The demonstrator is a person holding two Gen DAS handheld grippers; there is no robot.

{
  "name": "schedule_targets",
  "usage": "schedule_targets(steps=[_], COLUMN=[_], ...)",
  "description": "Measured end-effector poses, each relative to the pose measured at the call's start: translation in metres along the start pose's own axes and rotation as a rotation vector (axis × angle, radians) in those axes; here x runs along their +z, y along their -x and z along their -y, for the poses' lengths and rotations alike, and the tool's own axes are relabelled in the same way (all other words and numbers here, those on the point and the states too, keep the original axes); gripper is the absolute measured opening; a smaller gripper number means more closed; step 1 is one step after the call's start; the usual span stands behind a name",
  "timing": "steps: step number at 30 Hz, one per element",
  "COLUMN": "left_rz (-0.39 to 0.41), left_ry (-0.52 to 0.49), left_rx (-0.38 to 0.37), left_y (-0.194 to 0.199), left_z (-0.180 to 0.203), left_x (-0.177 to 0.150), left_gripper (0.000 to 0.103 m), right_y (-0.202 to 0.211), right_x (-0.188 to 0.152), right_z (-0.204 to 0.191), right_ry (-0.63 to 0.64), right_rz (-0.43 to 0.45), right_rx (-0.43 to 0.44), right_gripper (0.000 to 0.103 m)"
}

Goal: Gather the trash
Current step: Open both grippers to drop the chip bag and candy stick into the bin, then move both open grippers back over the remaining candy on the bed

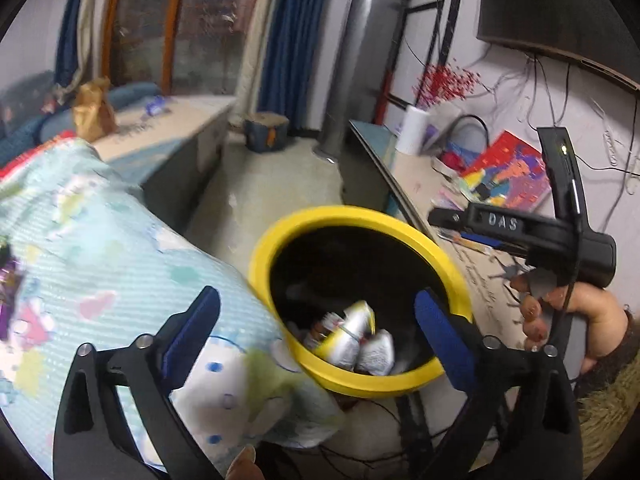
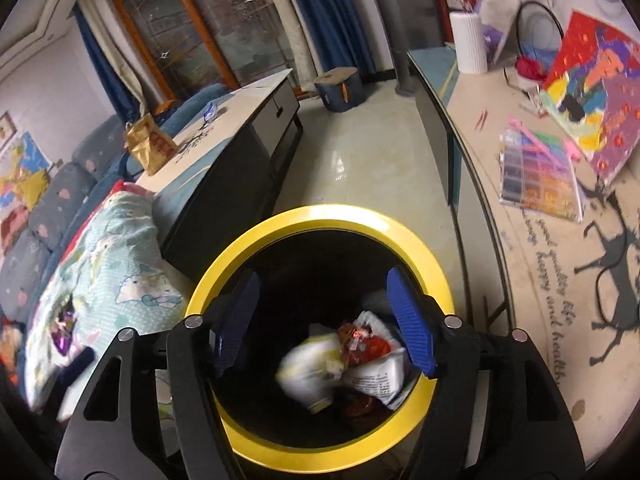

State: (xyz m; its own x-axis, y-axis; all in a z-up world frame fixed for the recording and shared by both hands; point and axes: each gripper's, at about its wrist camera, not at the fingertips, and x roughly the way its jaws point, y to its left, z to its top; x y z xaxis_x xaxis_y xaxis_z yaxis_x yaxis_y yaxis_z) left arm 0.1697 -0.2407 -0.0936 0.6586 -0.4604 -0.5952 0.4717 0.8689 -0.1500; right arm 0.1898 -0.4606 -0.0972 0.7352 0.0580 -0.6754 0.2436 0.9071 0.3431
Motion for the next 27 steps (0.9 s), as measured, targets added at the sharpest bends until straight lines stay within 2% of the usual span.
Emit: schedule_targets(steps=[8, 21, 27], left_rz=[0.063, 0.167, 0.206], left_ry=[0.043, 0.092, 0.123], left_rx=[0.068, 0.188, 0.214], left_y=[0.029, 0.083, 0.103], left_z=[-0.017, -0.050, -0.064], left_x=[0.004, 0.012, 0.014], left_gripper=[0.096, 0.096, 0.096], right_y=[0.011, 0.047, 0.059], right_x=[-0.001, -0.003, -0.009], right_z=[-0.033, -0.094, -0.117], right_ry=[0.117, 0.228, 0.294], right_rz=[0.043, 0.119, 0.154], right_rx=[0.006, 0.132, 0.139], right_gripper=[0.066, 0.072, 0.075])
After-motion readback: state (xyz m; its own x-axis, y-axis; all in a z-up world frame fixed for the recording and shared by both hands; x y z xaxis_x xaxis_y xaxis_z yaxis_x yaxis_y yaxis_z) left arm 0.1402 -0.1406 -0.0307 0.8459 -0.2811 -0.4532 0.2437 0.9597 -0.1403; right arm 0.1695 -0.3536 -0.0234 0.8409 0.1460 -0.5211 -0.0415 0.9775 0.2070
